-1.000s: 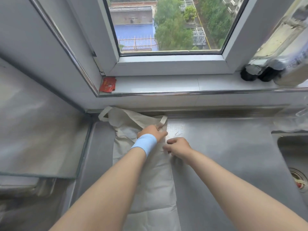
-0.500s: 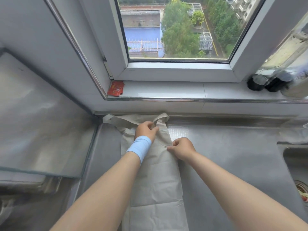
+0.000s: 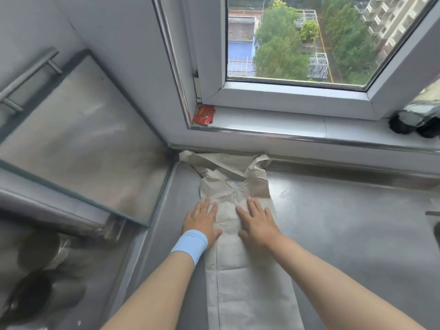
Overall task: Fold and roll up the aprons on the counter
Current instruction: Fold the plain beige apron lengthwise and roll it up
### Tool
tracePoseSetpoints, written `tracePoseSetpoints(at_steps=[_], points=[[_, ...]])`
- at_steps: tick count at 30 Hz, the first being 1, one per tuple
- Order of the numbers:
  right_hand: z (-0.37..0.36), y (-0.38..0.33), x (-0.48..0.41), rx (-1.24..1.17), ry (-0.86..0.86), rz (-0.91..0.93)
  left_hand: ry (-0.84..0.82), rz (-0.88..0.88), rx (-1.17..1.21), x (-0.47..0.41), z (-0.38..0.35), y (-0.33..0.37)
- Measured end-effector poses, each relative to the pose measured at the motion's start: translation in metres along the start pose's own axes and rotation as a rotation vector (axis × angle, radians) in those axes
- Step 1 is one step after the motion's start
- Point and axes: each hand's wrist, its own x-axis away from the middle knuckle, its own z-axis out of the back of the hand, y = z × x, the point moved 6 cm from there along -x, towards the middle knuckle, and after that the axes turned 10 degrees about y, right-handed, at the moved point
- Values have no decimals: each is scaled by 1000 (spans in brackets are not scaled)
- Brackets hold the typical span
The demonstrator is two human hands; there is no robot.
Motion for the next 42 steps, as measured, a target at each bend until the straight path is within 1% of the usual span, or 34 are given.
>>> tracePoseSetpoints(at_steps=[1,2,4,7,10,11,13,15,17,19,21,22,23,26,28,30,31,33,35,36,39,41,42], points=[[-2,0,-1,18,-41,3,-11,18,-24,0,2,-4],[-1,-1,-1,23,-42,7,-10,34,-40,2,5,-9],[5,1,0,60,6,15,38,18,-25,8,14,-17],[15,2,15,165,121,29,166,-65,74,27,23,-16],[10,-4,50,140,169,46,239,-146,155,55,21,-4],[6,-3,60,133,179,52,233,-155,191,61,18,1],[-2,-3,88,134,168,19,149,-175,258,81,6,16],[-10,-1,111,99,71,-35,56,-206,283,99,-6,30],[-19,-2,131,99,-36,-26,-13,-226,298,116,-16,42],[-27,-3,149,120,-56,16,-45,-233,279,132,-23,50],[-31,-7,166,136,-20,84,-54,-220,263,147,-33,55],[-30,-10,168,129,10,129,-46,-218,259,147,-36,55],[-35,-14,188,127,1,199,-43,-198,253,166,-45,60],[-46,-23,217,98,-50,323,60,-183,217,183,-54,62],[-61,-20,238,145,-94,375,136,-158,209,199,-58,68],[-76,-11,251,200,-105,409,167,-149,195,215,-64,75],[-83,-8,258,196,-100,406,158,-138,183,228,-69,79],[-84,-4,256,104,-70,351,149,-130,190,244,-75,82],[-80,-6,260,18,7,311,127,-124,214,264,-80,86],[-78,-7,263,11,51,293,109,-130,218,274,-83,89],[-73,-11,271,-20,170,231,60,-173,115,296,-91,95],[-66,-12,273,-49,186,215,97,-174,43,302,-87,97],[-62,-10,273,-62,169,193,125,-149,49,303,-81,98]])
